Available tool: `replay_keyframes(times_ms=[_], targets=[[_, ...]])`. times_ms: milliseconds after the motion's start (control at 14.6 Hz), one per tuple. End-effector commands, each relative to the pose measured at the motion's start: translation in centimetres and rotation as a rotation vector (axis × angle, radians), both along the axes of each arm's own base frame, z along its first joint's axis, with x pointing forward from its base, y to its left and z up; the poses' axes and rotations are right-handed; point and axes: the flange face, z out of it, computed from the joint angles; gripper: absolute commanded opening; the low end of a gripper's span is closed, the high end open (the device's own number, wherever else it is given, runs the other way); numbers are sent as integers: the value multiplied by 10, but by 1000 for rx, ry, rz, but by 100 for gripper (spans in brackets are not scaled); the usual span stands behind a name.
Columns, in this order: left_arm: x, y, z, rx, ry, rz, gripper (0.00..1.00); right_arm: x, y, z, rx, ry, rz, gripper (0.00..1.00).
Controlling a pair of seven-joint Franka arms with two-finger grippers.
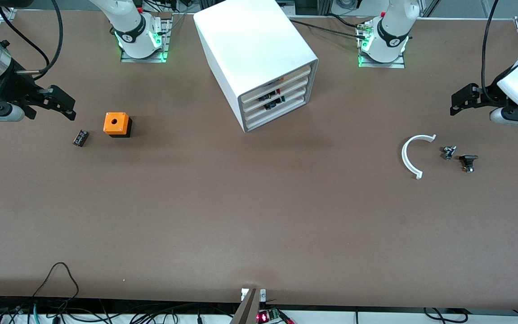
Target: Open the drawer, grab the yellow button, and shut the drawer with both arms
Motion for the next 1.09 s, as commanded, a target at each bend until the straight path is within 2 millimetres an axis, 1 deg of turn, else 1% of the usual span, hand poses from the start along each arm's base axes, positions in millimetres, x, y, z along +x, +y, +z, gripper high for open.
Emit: replay_keyframes(times_ms=[0,137,274,411,479,547,616,684,753,821,958,1026], targets=[[3,3,6,18,5,-19,100,0,2,3,17,29,-4,100],[3,3,6,18,5,-19,100,1,0,12,8,14,9,100],[3,2,6,18,5,-21,100,14,-7,13,24,16,-7,100],[2,1,4,15,16,-18,100,12,3,10,14,41,0,100],[0,-2,1,8,42,-20,100,12,4,9,14,45,0,100],[-2,-5,-1,5,65,-29,100,14,4,3,14,51,-1,100],[-2,-13,-13,3,112,-45,100,20,4,-5,14,58,2,100],[-4,-27,-24,-12,171,-68,100,23,5,-10,14,53,4,100],[-8,-35,-29,-58,212,-73,100,27,8,-19,18,58,8,100],[-11,-41,-33,-108,254,-76,100,34,12,-33,20,75,18,100],[-12,-51,-55,-171,358,-84,100,37,27,-44,14,87,46,100],[-10,-56,-67,-236,400,-83,100,40,32,-55,12,107,54,100]])
